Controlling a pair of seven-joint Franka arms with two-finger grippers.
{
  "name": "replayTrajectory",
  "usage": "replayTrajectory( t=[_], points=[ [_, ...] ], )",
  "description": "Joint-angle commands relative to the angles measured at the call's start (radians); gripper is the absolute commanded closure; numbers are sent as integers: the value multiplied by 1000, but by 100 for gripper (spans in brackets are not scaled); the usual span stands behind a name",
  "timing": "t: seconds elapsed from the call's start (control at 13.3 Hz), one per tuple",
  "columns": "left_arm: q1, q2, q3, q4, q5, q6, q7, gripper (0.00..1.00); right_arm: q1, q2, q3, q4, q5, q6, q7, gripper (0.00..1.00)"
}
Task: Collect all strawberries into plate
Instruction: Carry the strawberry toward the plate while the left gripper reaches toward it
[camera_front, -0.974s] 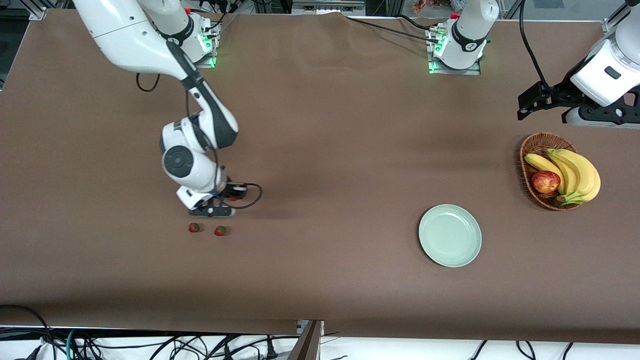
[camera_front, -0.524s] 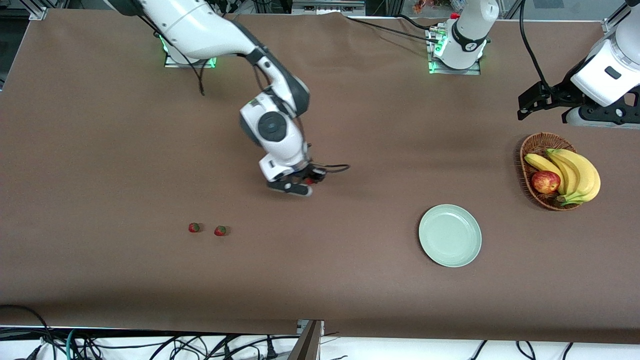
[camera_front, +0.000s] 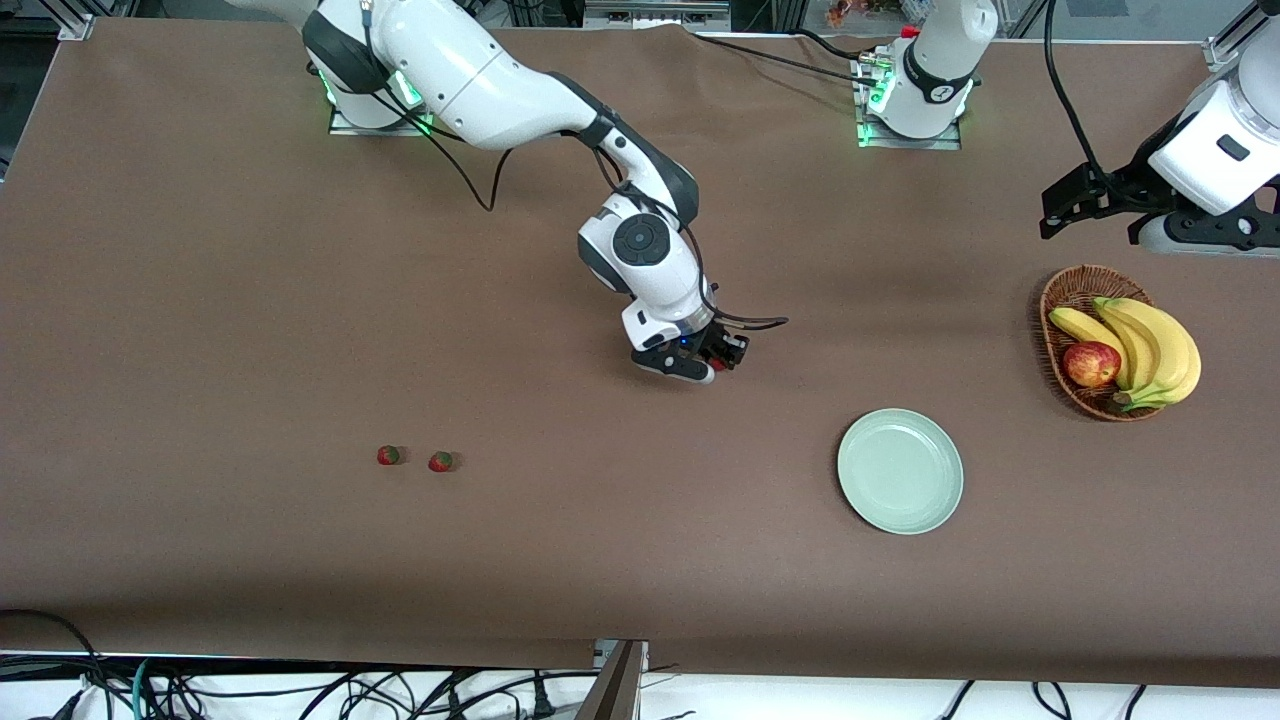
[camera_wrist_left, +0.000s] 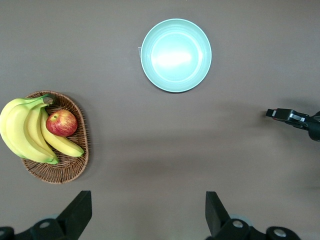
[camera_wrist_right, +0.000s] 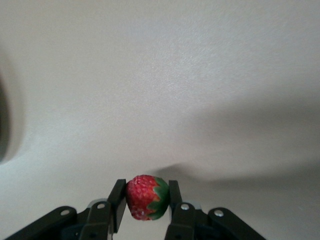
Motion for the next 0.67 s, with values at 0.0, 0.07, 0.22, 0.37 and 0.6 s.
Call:
replayTrajectory(
  t=[0.0, 0.07, 0.22, 0.37, 0.6],
  points=[
    [8, 34, -2, 33, -27, -27, 16, 0, 47, 34, -58, 46, -12, 6, 23, 59],
    [6, 43, -2, 33, -24, -43, 14, 0, 66, 31, -81, 35, -12, 6, 25, 44],
    [8, 41, -2, 33, -17, -117, 17, 0, 80, 9, -105, -2, -8, -5, 25, 19],
    [9, 44, -2, 31, -25, -183, 22, 0, 69, -47, -106, -29, -7, -64, 18, 7],
    [-9, 159, -10, 33, -28, -35, 37, 0, 12, -145, -115, -29, -15, -265, -3, 1]
  ],
)
